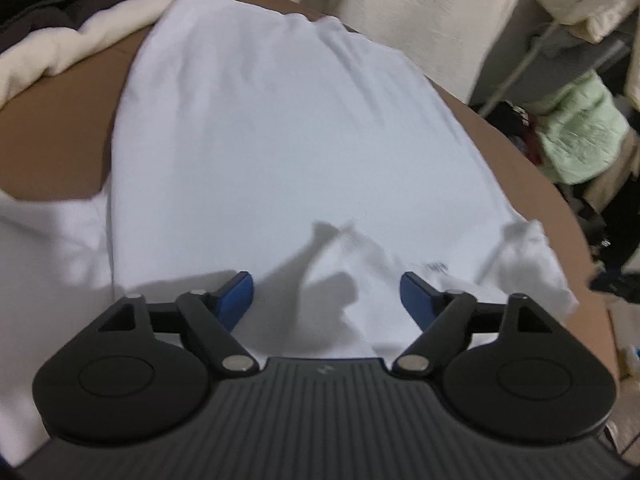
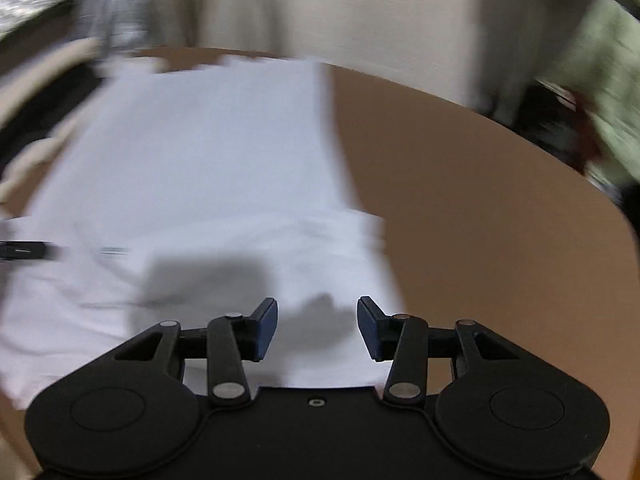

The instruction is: Fold clothes

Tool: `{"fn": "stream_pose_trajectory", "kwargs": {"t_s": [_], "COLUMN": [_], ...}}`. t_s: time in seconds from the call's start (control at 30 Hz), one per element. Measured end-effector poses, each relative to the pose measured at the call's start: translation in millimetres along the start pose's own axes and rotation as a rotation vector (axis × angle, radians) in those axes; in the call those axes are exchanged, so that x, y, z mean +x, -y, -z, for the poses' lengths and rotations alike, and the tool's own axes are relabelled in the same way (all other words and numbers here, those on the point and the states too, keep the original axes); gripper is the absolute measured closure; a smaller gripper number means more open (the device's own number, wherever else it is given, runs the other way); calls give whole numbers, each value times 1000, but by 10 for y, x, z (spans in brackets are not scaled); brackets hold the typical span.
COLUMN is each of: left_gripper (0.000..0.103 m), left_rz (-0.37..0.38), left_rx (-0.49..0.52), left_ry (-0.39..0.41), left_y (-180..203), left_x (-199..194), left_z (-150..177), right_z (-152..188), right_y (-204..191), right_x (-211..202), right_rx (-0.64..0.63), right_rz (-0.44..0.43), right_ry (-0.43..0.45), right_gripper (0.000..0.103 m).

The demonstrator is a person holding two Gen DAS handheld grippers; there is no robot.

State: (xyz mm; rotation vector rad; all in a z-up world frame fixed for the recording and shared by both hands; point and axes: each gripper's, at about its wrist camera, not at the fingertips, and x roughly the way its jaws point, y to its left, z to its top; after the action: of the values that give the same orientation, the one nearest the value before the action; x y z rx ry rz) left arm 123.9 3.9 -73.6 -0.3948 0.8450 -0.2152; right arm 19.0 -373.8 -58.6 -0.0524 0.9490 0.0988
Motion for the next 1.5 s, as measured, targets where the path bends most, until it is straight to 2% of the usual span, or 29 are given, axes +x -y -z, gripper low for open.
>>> {"fn": "stream_pose_trajectory", "kwargs": {"t_s": [0.03,0.07,0.1,0.2,0.27,0.37,0.4,0.47,0.57,0.7,0.8,0.87,0.93,1.07,1.17,1.2,1.27,1.3,1.37,1.5], "left_gripper": [43,81,100,100,100,99,99,99,100,100,99,99,99,99,99,99,99,99,99,99], "left_rz": [7,29,53,70,24,-63,-85,-121,-127,-130,-169,-226,-236,-212,-218,-221,-211,-198,-158,-59], "left_rx": [23,50,78,92,104,99,62,-32,-74,-194,-211,-162,-140,-182,-195,-192,-181,-178,-174,-175], "left_ry": [-5,-32,-62,-26,41,163,213,249,126,47,88,125,130,81,54,51,46,46,49,2], "left_y": [23,70,119,241,298,329,264,81,-131,-303,-400,-392,-383,-428,-451,-447,-421,-406,-379,-356], "left_x": [42,76,108,-14,-235,-645,-828,-1051,-923,-736,-829,-935,-979,-914,-845,-844,-853,-861,-905,-874], "left_z": [-6,-5,-4,70,55,20,23,70,193,263,191,176,167,174,170,182,194,197,203,223], "right_z": [45,92,144,262,293,231,215,194,176,149,146,148,135,140,141,146,155,146,117,125], "right_y": [175,351,521,940,1013,826,756,620,539,362,237,174,197,219,227,227,229,235,256,438], "right_x": [20,41,66,177,204,172,169,180,199,271,210,162,209,424,556,564,570,505,301,-65], "right_rx": [34,69,109,288,340,275,248,187,124,32,-27,-56,-51,-28,8,13,23,28,26,122], "right_rz": [-20,-44,-90,-222,-321,-343,-346,-346,-322,-288,-269,-255,-247,-172,-156,-168,-196,-226,-215,-52], "right_ry": [-7,-14,-22,-3,22,53,61,55,2,-75,-74,-65,-89,-190,-235,-226,-203,-163,-60,52], "right_gripper": [53,53,53,53,53,53,53,53,53,53,53,52,51,51,52,54,98,98,98,99]}}
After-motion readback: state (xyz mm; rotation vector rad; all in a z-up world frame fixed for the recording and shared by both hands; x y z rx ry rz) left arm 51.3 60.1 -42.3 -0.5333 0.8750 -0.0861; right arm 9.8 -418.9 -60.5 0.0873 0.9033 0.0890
